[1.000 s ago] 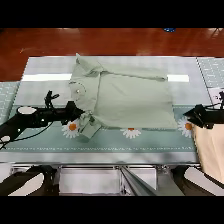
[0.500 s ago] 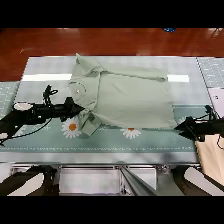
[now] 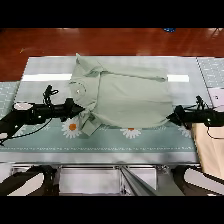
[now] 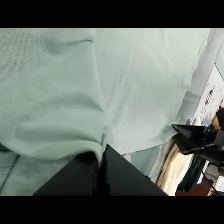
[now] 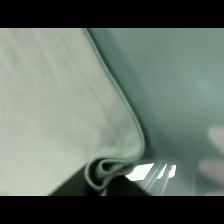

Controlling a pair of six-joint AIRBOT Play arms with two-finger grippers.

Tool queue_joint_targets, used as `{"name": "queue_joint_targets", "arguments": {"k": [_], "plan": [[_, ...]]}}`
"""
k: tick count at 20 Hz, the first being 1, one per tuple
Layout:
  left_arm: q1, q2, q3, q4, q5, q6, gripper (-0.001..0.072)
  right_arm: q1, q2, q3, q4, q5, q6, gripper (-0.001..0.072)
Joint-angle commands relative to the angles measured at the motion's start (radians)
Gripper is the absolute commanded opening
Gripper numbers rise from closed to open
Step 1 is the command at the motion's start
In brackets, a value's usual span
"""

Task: Fold the shirts.

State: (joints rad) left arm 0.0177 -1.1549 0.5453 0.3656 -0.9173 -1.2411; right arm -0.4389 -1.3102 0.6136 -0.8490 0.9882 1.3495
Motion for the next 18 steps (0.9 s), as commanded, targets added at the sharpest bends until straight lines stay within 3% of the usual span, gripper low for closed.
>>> {"name": "queue_joint_targets", "arguments": {"k": [1,5,9,15,18], "plan": [[0.001,0.0,0.002,0.0,-0.003,0.0,0.0021,0.093,-0.035,0.077,0.06,-0.042,-0.074,0.0023],[0.053,0.001,0.093,0.0,-0.059,0.032,0.0021,0.117,-0.026,0.292,0.06,0.116,-0.112,0.0022],[0.177,0.004,0.328,0.0,-0.181,0.043,0.0021,0.095,0.014,0.653,0.019,0.201,-0.049,0.0022],[0.347,0.004,0.734,0.001,-0.337,-0.029,0.002,0.024,0.02,1.176,-0.014,0.347,0.043,0.0022],[0.4,0.015,0.924,0.002,-0.382,-0.055,0.002,0.003,0.095,1.269,-0.016,0.356,0.058,0.0022]]}}
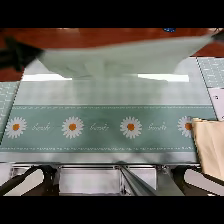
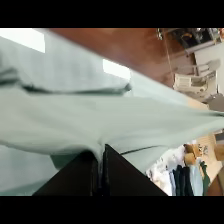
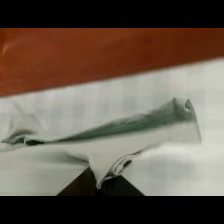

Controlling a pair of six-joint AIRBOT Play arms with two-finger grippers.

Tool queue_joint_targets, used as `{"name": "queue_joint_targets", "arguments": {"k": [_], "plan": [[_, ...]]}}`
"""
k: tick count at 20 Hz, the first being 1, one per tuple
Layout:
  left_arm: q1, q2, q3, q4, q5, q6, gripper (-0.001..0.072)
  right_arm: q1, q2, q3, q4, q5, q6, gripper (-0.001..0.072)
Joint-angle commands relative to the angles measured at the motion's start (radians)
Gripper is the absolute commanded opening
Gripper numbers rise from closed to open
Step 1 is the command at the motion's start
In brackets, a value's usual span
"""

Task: Fold the shirts.

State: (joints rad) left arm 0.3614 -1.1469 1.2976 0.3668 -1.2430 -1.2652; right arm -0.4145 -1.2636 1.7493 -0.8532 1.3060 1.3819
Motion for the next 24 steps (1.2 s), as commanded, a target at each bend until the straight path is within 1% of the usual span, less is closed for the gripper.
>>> {"name": "queue_joint_targets", "arguments": {"k": [1,3,4,7,8,9,10,11,14,15,16,18,19,20,22,24], "plan": [[0.071,0.02,0.237,0.007,-0.068,-0.039,0.002,-0.027,0.097,0.136,-0.019,0.039,0.023,0.0022],[0.095,0.069,0.357,0.054,-0.08,-0.046,0.002,-0.027,0.2,0.136,-0.057,0.049,0.015,0.0022],[0.104,0.107,0.414,0.114,-0.078,-0.049,0.002,-0.027,0.253,0.136,-0.079,0.05,0.012,0.0022],[0.115,0.249,0.538,0.357,-0.078,-0.058,0.002,-0.027,0.41,0.136,-0.129,0.059,0.013,0.0022],[0.118,0.307,0.558,0.451,-0.078,-0.071,0.002,-0.027,0.453,0.136,-0.138,0.078,0.018,0.0022],[0.118,0.371,0.563,0.541,-0.069,-0.114,0.002,-0.026,0.496,0.136,-0.164,0.1,0.025,0.0022],[0.118,0.425,0.563,0.614,-0.06,-0.151,0.002,-0.026,0.536,0.136,-0.211,0.125,0.048,0.0022],[0.114,0.474,0.563,0.659,-0.055,-0.162,0.002,-0.023,0.568,0.135,-0.253,0.15,0.068,0.0022],[-0.001,0.592,0.564,0.781,-0.052,-0.2,0.002,0.068,0.645,0.135,-0.374,0.206,0.113,0.0022],[-0.043,0.615,0.563,0.827,-0.053,-0.227,0.002,0.107,0.657,0.135,-0.412,0.232,0.132,0.0022],[-0.079,0.632,0.563,0.878,-0.059,-0.253,0.002,0.142,0.663,0.135,-0.434,0.264,0.138,0.0022],[-0.1,0.638,0.563,0.975,-0.089,-0.282,0.002,0.175,0.663,0.121,-0.451,0.299,0.152,0.0022],[-0.1,0.63,0.549,1.019,-0.098,-0.305,0.002,0.173,0.663,0.093,-0.45,0.304,0.152,0.0022],[-0.1,0.621,0.52,1.025,-0.097,-0.319,0.002,0.173,0.663,0.051,-0.447,0.302,0.152,0.0022],[-0.1,0.589,0.425,1.02,-0.103,-0.32,0.002,0.173,0.663,-0.072,-0.42,0.283,0.152,0.0022],[-0.1,0.548,0.292,1.0,-0.105,-0.325,0.002,0.173,0.661,-0.233,-0.359,0.225,0.145,0.0022]]}}
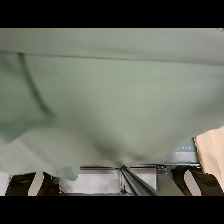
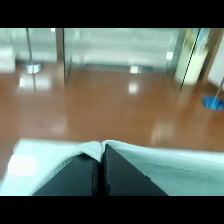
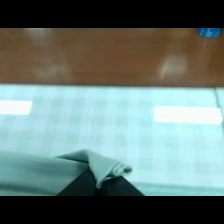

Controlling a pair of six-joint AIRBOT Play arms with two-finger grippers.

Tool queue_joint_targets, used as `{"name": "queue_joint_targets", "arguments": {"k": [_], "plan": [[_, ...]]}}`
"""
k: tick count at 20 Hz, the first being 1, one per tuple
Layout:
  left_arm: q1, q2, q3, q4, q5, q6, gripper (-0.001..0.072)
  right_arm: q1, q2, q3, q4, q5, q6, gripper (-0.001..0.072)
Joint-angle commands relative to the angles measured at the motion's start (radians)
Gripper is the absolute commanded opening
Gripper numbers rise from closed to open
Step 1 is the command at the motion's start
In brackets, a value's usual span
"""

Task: Fold the shirts.

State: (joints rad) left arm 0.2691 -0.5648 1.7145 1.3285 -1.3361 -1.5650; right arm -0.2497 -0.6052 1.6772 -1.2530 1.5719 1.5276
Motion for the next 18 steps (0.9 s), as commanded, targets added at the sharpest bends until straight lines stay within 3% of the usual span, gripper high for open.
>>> {"name": "queue_joint_targets", "arguments": {"k": [1,3,5,10,12,14,18], "plan": [[-0.008,-0.064,-0.198,0.01,-0.01,-0.026,0.002,0.009,-0.007,-0.245,0.067,-0.079,-0.009,0.0022],[-0.008,-0.145,-0.341,-0.102,0.019,0.002,0.002,0.009,-0.05,-0.388,0.103,-0.165,-0.048,0.0022],[-0.008,-0.264,-0.47,-0.247,0.116,0.085,0.002,0.009,-0.137,-0.488,0.126,-0.272,-0.09,0.0022],[-0.029,-0.659,-0.47,-0.327,0.351,0.105,0.002,0.01,-0.533,-0.51,0.324,-0.495,-0.238,0.0022],[-0.061,-0.829,-0.402,-0.406,0.434,0.106,0.002,0.01,-0.708,-0.459,0.409,-0.589,-0.299,0.0022],[-0.095,-1.003,-0.282,-0.433,0.436,0.105,0.002,0.01,-0.883,-0.334,0.428,-0.627,-0.301,0.0022],[-0.137,-1.238,-0.082,-0.432,0.435,0.04,0.002,0.01,-1.186,-0.013,0.443,-0.566,-0.237,0.0022]]}}
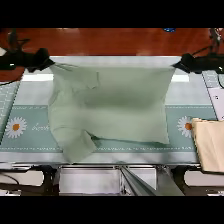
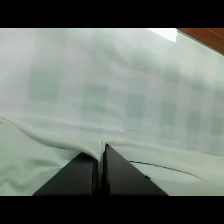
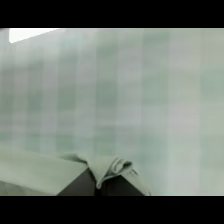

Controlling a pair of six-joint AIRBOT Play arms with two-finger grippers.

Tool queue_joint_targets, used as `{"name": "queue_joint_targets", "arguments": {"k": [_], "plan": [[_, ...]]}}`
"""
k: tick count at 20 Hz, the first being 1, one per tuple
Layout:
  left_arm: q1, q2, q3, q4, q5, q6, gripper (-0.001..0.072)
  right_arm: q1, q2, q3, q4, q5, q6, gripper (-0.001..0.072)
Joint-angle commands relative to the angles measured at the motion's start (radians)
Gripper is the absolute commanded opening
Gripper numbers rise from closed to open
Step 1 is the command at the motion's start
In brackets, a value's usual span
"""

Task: Fold the shirts.

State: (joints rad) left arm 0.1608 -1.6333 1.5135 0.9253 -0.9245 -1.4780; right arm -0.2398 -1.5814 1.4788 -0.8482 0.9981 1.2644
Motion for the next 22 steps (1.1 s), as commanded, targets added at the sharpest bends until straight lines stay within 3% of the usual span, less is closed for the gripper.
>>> {"name": "queue_joint_targets", "arguments": {"k": [1,5,8,11,13,20,21,22], "plan": [[-0.03,-0.196,0.137,-0.029,0.023,-0.073,0.002,0.0,-0.257,0.238,0.039,0.03,0.046,0.0022],[-0.015,-0.203,0.158,-0.028,-0.046,-0.04,0.0021,-0.004,-0.306,0.282,0.026,0.133,0.061,0.0022],[0.033,-0.203,0.202,-0.029,-0.277,-0.019,0.0021,-0.044,-0.276,0.282,0.029,0.324,0.028,0.0022],[0.074,-0.207,0.187,-0.005,-0.526,0.069,0.0021,-0.07,-0.268,0.275,-0.053,0.509,0.027,0.0022],[0.072,-0.207,0.138,0.057,-0.585,0.071,0.0021,-0.058,-0.266,0.223,-0.1,0.529,0.045,0.0022],[0.045,-0.208,-0.034,0.104,-0.571,0.079,0.0022,-0.012,-0.266,0.03,-0.198,0.411,0.065,0.0027],[0.045,-0.208,-0.034,0.105,-0.581,0.065,0.0106,-0.012,-0.266,0.026,-0.197,0.408,0.081,0.0141],[0.046,-0.208,-0.027,0.105,-0.615,0.037,0.0364,-0.013,-0.263,0.029,-0.193,0.427,0.09,0.0358]]}}
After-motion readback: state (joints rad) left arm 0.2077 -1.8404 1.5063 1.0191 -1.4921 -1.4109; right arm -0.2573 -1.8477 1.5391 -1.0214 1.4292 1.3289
